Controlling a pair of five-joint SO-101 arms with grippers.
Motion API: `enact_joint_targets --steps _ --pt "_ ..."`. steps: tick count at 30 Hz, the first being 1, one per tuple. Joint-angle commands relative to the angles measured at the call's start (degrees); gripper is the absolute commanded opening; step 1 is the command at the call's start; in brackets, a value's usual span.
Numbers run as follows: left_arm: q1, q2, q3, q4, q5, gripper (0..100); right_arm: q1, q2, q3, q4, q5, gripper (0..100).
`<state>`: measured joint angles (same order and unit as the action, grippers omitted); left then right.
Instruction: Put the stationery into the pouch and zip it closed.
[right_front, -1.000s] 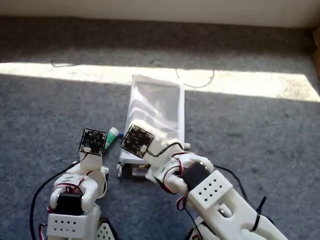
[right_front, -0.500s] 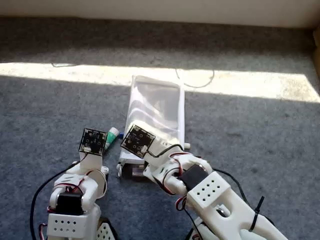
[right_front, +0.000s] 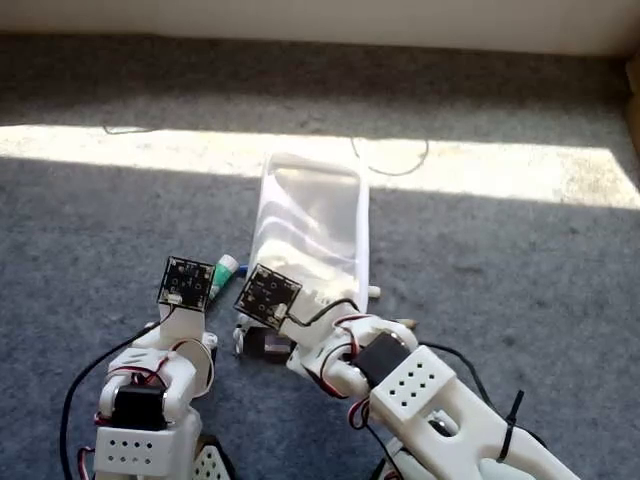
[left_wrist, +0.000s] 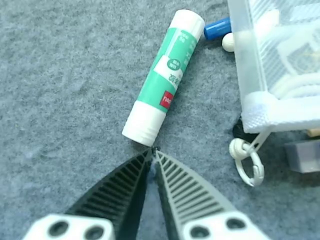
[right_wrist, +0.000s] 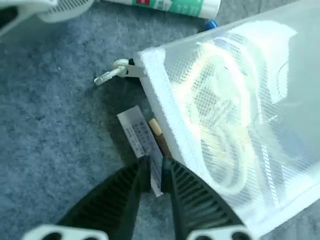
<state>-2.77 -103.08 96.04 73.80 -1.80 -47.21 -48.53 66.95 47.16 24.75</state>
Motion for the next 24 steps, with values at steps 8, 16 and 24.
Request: enact_joint_targets --steps 8,16,24 --pt "-0.7 -0.1 1.1 0.2 0.3 1 3.0 0.0 -0.1 -5.6 -0.4 4.4" --pt "-0.7 -0.1 1.1 0.2 0.3 1 -0.7 0.0 0.0 -2.9 -0.5 4.4" --pt "-0.7 -0.1 1.1 0.2 0.3 1 1.3 0.0 0.0 -4.6 -0.5 4.4"
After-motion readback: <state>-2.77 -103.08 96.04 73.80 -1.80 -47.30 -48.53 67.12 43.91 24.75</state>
